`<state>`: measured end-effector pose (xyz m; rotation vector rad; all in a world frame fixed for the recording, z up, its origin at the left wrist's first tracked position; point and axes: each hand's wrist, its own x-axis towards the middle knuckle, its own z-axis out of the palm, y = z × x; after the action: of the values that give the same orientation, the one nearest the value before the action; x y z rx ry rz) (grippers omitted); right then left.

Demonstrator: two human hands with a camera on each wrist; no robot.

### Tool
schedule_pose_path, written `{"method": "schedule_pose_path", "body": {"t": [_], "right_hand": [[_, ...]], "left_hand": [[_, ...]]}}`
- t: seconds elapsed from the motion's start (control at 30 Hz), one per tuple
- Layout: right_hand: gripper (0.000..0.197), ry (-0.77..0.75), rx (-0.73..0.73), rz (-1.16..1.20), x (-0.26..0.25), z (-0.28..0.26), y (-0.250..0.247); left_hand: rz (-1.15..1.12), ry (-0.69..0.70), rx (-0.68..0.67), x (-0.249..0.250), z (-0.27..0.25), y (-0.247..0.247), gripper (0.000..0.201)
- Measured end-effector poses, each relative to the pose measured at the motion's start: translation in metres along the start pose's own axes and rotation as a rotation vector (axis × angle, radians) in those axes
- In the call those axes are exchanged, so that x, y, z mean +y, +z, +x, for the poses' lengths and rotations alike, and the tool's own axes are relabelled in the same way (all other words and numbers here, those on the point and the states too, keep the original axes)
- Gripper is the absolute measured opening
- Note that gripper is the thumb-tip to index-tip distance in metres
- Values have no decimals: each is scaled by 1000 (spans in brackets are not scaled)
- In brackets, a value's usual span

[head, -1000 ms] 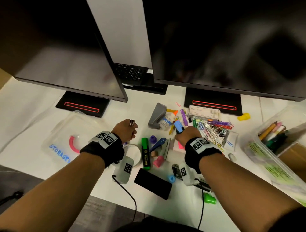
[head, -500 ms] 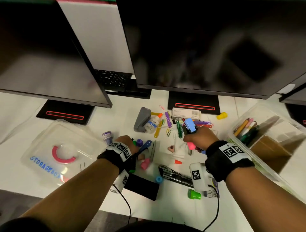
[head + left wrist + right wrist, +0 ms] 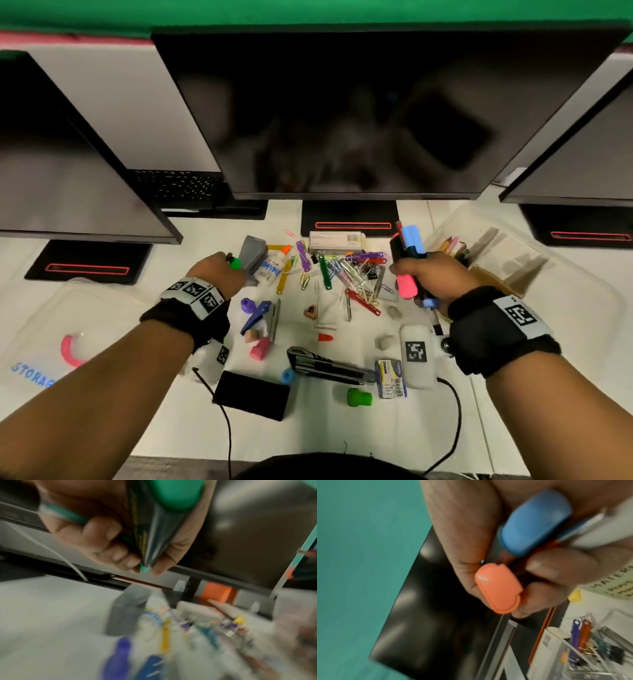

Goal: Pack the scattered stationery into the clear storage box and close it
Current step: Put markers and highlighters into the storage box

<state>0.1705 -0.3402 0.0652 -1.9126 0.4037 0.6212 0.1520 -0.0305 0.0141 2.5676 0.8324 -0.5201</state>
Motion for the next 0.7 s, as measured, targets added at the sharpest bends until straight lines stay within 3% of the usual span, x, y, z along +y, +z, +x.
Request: {"method": "schedule_pose_path", "body": {"t": [0.2,0.27,0.43,0.57,0.63,0.7], "right_hand": [[13,68,82,600,7,1,-48],[14,82,128,658,11,1,-61],[11,108,200,703,25,6,-81],[17,109,206,712,30,12,-94],[17,114,186,716,32,12,-97],[16,118,190,719,34,13,-99]], "left_hand": [[-448,198,-225,81,-23,5,42],[-599,249,-369,119,-42,7,14],[-764,354,-623,207,-87,21,25],[-650,482,-573,267,-95,40,17],[-442,507,-541,285,-92,50,34],[-270,520,-425,296,-87,60,46]]}}
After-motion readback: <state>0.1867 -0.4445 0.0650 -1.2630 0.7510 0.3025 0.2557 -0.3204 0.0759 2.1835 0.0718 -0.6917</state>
